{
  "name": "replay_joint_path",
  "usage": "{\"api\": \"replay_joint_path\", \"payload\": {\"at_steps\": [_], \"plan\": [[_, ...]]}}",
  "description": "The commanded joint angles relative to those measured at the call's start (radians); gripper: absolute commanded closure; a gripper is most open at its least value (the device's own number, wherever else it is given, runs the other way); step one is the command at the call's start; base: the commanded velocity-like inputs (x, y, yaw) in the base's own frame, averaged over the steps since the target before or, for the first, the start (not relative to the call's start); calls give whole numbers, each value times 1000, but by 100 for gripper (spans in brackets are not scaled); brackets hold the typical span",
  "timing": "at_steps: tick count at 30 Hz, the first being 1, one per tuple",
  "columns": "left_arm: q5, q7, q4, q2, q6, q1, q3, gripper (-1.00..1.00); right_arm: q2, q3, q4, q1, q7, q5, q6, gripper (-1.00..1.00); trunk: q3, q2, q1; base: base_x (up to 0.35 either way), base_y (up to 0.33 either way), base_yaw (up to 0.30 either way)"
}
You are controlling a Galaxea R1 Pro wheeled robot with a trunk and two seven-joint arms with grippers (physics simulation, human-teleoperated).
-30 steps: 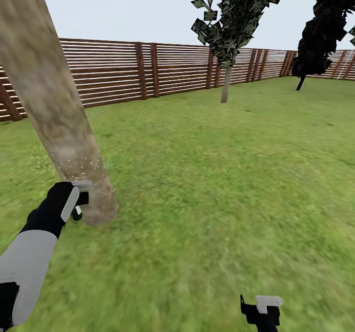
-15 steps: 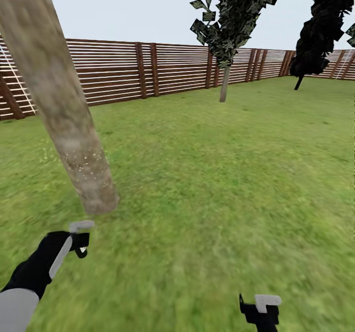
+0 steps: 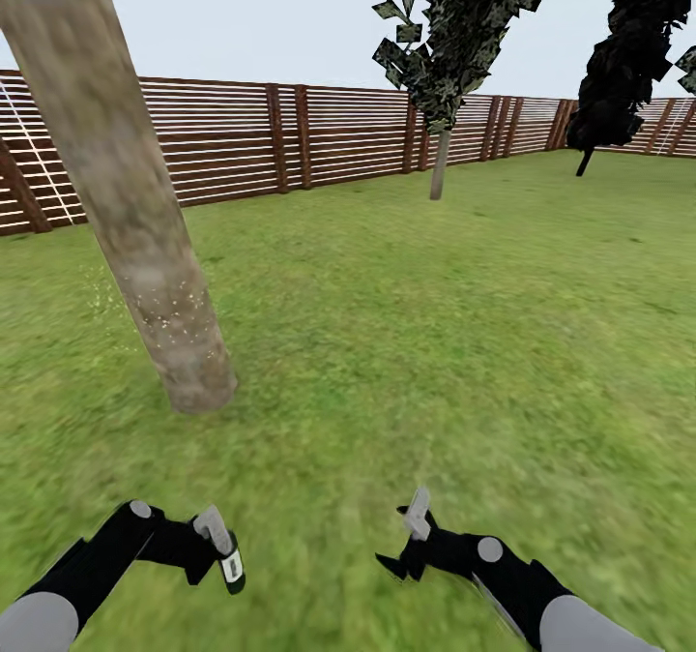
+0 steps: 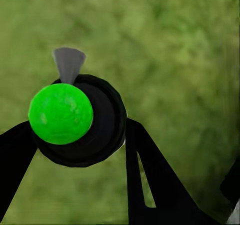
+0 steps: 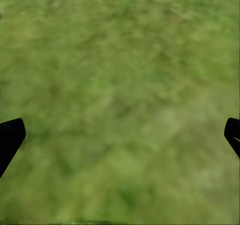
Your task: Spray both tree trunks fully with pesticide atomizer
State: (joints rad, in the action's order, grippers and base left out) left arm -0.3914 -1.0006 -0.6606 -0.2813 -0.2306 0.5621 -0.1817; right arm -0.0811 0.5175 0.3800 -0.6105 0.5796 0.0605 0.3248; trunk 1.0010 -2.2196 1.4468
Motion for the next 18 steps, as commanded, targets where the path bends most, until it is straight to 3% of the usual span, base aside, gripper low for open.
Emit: {"api": "replay_joint_path", "payload": {"at_steps": [1,3,14,18], "plan": [[-5,3,4,5,-5,6,-8,100,5,6,6,-6,5,12,0,-100,1,0,0,0,0,0],[-15,5,15,17,7,17,-19,100,15,6,17,-9,16,23,-11,-100,1,0,0,0,0,0],[-72,5,72,79,68,70,-80,100,15,6,79,-9,78,70,-73,-100,1,0,0,0,0,0],[-64,-2,49,56,45,47,-68,100,38,4,79,-9,66,47,-50,-100,1,0,0,0,0,0]]}}
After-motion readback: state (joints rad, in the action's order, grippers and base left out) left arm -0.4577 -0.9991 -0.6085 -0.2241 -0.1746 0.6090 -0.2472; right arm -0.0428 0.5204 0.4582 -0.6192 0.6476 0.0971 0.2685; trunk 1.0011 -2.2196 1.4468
